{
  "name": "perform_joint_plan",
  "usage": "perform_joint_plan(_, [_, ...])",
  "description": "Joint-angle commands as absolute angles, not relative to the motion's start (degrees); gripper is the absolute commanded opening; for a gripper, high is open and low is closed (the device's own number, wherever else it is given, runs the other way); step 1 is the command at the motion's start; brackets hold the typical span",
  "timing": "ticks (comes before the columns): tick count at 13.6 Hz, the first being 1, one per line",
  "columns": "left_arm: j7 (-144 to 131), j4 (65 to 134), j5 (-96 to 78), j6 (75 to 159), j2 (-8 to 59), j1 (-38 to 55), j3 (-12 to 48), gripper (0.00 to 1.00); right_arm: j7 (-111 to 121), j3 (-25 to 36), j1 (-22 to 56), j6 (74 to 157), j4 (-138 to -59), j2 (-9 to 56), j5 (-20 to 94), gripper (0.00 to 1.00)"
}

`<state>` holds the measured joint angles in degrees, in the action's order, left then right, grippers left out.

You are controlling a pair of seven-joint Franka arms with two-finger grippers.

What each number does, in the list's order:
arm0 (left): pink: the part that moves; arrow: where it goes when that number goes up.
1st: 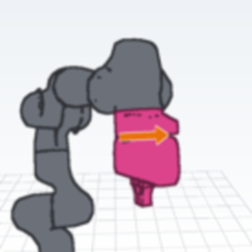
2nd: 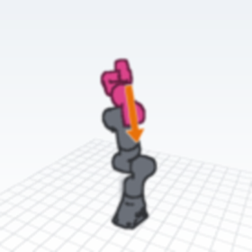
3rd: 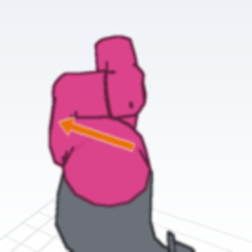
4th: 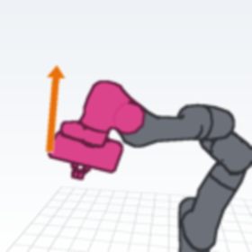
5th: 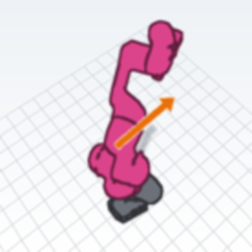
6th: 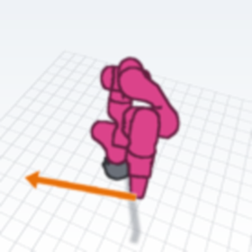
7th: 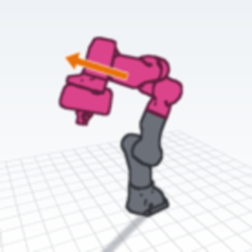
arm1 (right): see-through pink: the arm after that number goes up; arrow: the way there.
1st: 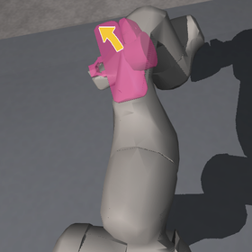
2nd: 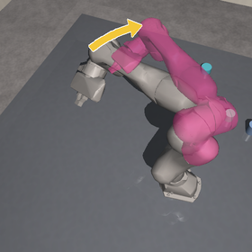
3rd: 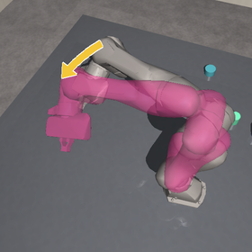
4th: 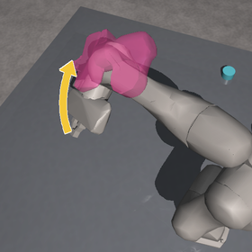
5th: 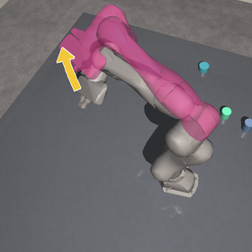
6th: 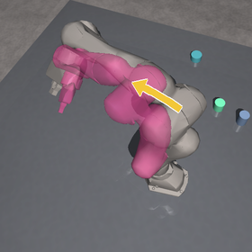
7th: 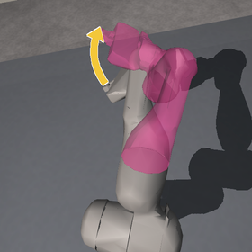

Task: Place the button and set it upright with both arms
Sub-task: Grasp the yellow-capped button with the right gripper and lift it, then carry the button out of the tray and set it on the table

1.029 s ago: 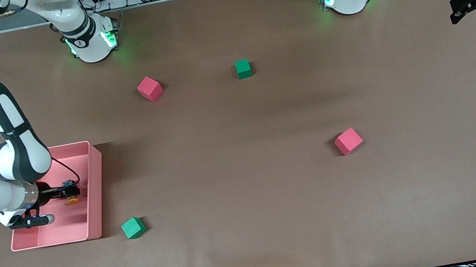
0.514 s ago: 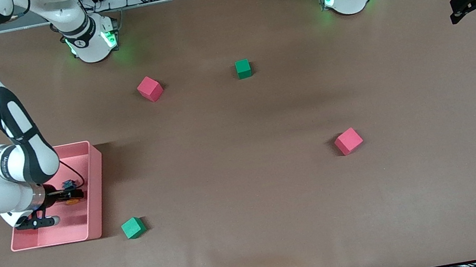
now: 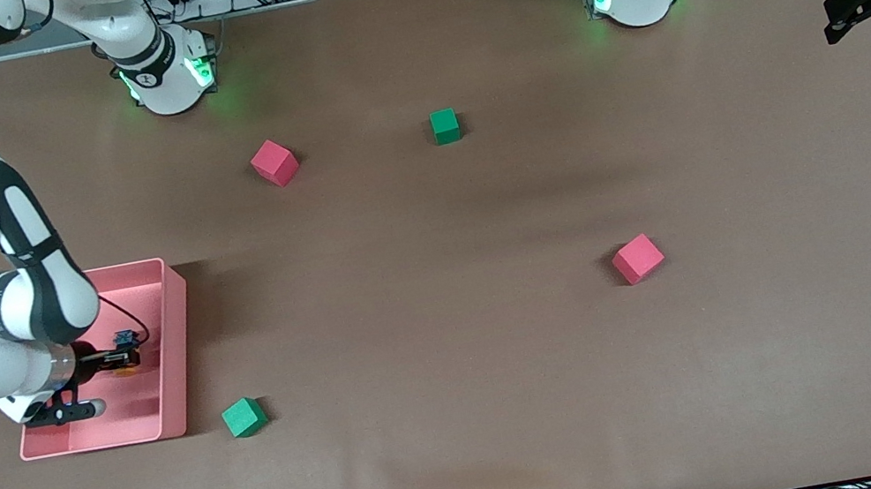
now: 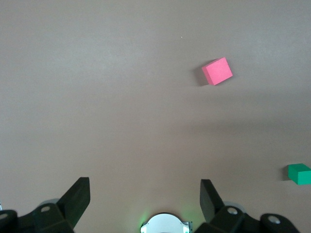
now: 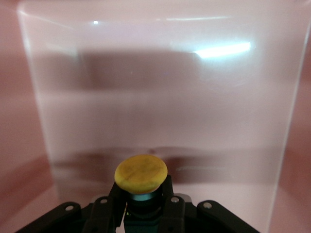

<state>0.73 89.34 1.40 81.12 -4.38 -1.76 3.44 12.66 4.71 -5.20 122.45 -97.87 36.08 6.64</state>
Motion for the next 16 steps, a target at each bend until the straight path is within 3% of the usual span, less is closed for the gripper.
perform_joint_plan(1, [2.2, 88.33, 1.93, 80.33, -4.13, -2.2, 3.6, 1.0, 13.36, 4.92, -5.28, 109.65, -88.63, 35.24, 8.0, 0.0])
perform_joint_plan(7, [2.2, 88.33, 1.93, 80.33, -4.13, -2.2, 3.6, 1.0, -3.54, 2.21, -0.81, 89.68, -74.99, 35.33, 11.22, 0.0])
perform_joint_plan(9, [2.2, 88.33, 1.93, 80.33, -4.13, -2.2, 3.6, 1.0, -15.68, -0.16, 2.97, 89.73, -71.91, 35.68, 16.59, 0.0])
perform_joint_plan(12, [2.2, 88.33, 1.93, 80.33, -4.13, -2.2, 3.6, 1.0, -25.71, -3.51, 12.96, 101.64, -71.37, 37.26, 16.97, 0.0])
perform_joint_plan(16, [2.2, 88.33, 1.93, 80.33, -4.13, -2.2, 3.6, 1.0, -38.32, -3.69, 27.48, 121.17, -71.1, 44.37, 16.18, 0.0])
